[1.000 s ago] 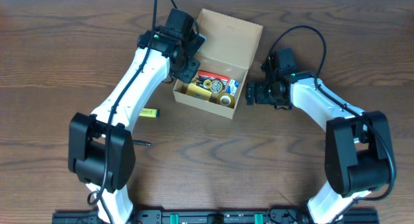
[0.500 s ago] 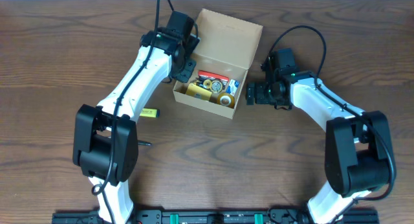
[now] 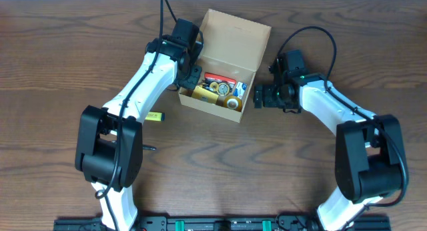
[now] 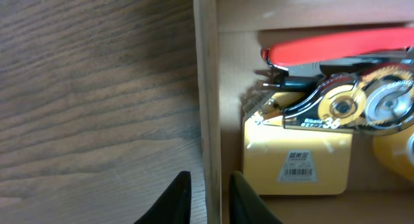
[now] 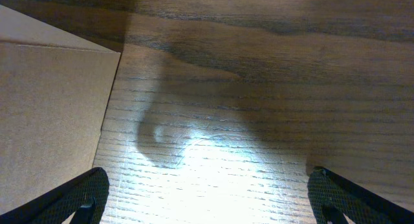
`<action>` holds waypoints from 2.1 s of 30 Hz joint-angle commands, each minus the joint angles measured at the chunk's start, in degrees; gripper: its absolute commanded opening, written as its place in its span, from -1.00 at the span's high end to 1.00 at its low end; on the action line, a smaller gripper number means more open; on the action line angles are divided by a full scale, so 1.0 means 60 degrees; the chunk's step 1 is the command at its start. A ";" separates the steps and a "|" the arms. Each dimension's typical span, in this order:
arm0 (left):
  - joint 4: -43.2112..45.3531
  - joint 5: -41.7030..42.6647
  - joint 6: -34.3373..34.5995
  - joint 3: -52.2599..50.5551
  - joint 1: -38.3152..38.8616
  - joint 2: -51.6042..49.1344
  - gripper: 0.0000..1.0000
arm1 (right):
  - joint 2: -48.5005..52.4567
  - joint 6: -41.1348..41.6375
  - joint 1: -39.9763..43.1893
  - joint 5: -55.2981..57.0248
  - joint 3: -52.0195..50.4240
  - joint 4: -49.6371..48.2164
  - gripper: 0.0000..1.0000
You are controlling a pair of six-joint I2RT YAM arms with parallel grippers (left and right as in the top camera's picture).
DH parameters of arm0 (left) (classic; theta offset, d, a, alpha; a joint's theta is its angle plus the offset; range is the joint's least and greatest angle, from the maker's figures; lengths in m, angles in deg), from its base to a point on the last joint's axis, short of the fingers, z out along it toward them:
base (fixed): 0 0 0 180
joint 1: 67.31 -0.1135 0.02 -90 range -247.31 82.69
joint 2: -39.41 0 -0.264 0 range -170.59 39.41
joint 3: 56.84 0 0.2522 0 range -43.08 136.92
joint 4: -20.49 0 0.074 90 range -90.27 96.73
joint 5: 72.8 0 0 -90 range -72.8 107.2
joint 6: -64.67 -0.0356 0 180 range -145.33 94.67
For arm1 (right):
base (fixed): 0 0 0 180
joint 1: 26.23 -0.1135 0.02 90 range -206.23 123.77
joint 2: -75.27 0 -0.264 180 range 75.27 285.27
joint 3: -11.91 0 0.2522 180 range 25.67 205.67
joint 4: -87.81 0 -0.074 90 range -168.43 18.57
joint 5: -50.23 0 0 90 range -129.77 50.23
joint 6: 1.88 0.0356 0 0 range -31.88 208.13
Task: Pack container
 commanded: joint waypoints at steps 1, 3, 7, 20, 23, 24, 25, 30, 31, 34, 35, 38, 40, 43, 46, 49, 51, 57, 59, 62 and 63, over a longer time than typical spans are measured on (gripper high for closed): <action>0.0000 0.0062 0.0353 -0.0011 -0.0069 -0.0058 0.67 | 0.0011 -0.0124 0.0066 -0.0040 -0.0018 0.0007 -0.98; 0.0004 0.0062 0.0594 -0.0011 -0.0073 -0.0058 0.70 | 0.0011 -0.0124 0.0066 -0.0040 -0.0018 0.0007 -0.98; 0.0000 0.0066 0.1242 -0.0011 -0.0073 -0.0058 0.81 | 0.0011 -0.0124 0.0066 -0.0040 -0.0018 0.0007 -0.98; -0.0339 0.0601 0.2189 -0.0007 -0.0066 0.0044 0.89 | 0.0011 -0.0124 0.0066 -0.0040 -0.0018 0.0007 -0.99; -0.0572 0.0605 0.2226 -0.0007 -0.0058 0.0069 0.88 | 0.0011 -0.0124 0.0066 -0.0036 -0.0018 0.0007 -0.98; -0.0681 0.0605 0.2226 -0.0007 -0.0058 0.0087 0.89 | 0.0011 -0.0124 0.0066 -0.0040 -0.0018 0.0007 -0.99; -0.0790 0.0601 0.2222 -0.0007 -0.0058 0.0102 0.88 | 0.0011 -0.0124 0.0066 -0.0040 -0.0018 0.0007 -0.99; -0.1158 0.0601 0.2222 -0.0007 -0.0058 0.0240 0.88 | 0.0011 -0.0124 0.0066 -0.0040 -0.0018 0.0007 -0.99; -0.1188 0.0601 0.2222 -0.0007 -0.0058 0.0266 0.88 | 0.0011 -0.0124 0.0066 -0.0036 -0.0018 0.0007 -0.99; -0.1253 0.0608 0.2226 -0.0007 -0.0058 0.0321 0.88 | 0.0011 -0.0124 0.0066 -0.0040 -0.0018 0.0007 -0.99; -0.1264 0.0612 0.2233 -0.0007 -0.0058 0.0342 0.88 | 0.0011 -0.0124 0.0066 -0.0036 -0.0018 0.0007 -0.99; -0.1297 0.0903 0.2426 -0.0007 -0.0055 0.0357 0.88 | 0.0011 -0.0124 0.0066 -0.0040 -0.0018 0.0007 -0.98; -0.1300 0.1115 0.2550 -0.0007 -0.0047 0.0357 0.88 | 0.0011 -0.0124 0.0066 -0.0040 -0.0018 0.0007 -0.98; -0.1410 0.1144 0.2656 -0.0007 0.0007 0.0361 0.89 | 0.0011 -0.0124 0.0066 -0.0040 -0.0018 0.0007 -0.99; -0.1508 0.1144 0.2656 -0.0007 0.0058 0.0393 0.88 | 0.0011 -0.0124 0.0066 -0.0040 -0.0018 0.0007 -0.99; -0.1537 0.1144 0.2659 -0.0007 0.0091 0.0455 0.88 | 0.0011 -0.0124 0.0066 -0.0040 -0.0018 0.0007 -0.99; -0.1603 0.1144 0.2656 -0.0007 0.0120 0.0492 0.89 | 0.0011 -0.0124 0.0066 -0.0036 -0.0018 0.0007 -0.99; -0.1883 0.1147 0.2699 -0.0007 0.0211 0.0572 0.88 | 0.0011 -0.0124 0.0066 -0.0040 -0.0018 0.0007 -0.99; -0.1869 0.1151 0.2863 -0.0007 0.0222 0.0590 0.88 | 0.0011 -0.0124 0.0066 -0.0040 -0.0018 0.0007 -0.98; -0.1814 0.1370 0.2914 -0.0007 0.0259 0.0605 0.74 | 0.0011 -0.0124 0.0066 -0.0036 -0.0018 0.0007 -0.99; -0.1800 0.1410 0.2973 -0.0007 0.0273 0.0605 0.74 | 0.0011 -0.0124 0.0066 -0.0040 -0.0018 0.0007 -0.98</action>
